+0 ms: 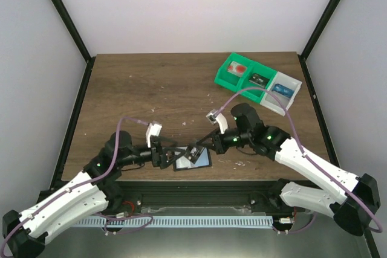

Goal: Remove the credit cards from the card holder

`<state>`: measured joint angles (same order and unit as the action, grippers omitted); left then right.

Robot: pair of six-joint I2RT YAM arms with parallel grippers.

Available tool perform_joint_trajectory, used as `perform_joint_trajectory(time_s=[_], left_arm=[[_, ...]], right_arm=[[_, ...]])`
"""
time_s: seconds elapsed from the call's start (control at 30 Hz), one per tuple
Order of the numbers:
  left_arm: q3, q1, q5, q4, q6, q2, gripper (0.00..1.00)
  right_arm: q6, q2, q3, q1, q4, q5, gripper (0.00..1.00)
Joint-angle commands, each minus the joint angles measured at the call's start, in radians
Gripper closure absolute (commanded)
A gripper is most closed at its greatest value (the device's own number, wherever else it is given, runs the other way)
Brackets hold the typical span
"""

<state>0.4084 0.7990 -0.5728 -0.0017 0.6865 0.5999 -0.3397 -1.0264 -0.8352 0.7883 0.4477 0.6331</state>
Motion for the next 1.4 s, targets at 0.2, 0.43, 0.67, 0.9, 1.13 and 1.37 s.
perform_joint_trajectory(time_s=[0.2, 0.43, 0.67, 0.9, 1.13, 1.37], left_arm=[[0.114, -0.003, 0.52, -0.281, -0.095, -0.041, 0.0], [0.14, -0.003, 0.573, -0.338, -0.159, -0.033, 0.0], [0.126, -0.004, 0.528, -0.311, -0.18, -0.026, 0.0], [0.124, -0.003, 0.507, -0.295, -0.204, -0.026, 0.0], [0.117, -0.003, 0.493, -0.286, -0.216, -0.063, 0.0], [0.115, -0.002, 0.478, -0.289, -0.224, -0.099, 0.0]], right_arm=[[-0.213, -0.006, 0.074, -0.252, -0.244, -0.326, 1.0], [-0.27, -0.091, 0.06, -0.445, -0.388, -0.405, 1.0], [-0.281, -0.206, -0.018, -0.62, -0.462, -0.502, 1.0], [-0.309, -0.297, -0.045, -0.754, -0.596, -0.599, 1.0], [-0.343, -0.469, -0.163, -0.788, -0.627, -0.684, 1.0], [-0.398, -0.599, -0.237, -0.811, -0.655, -0.73, 0.99]])
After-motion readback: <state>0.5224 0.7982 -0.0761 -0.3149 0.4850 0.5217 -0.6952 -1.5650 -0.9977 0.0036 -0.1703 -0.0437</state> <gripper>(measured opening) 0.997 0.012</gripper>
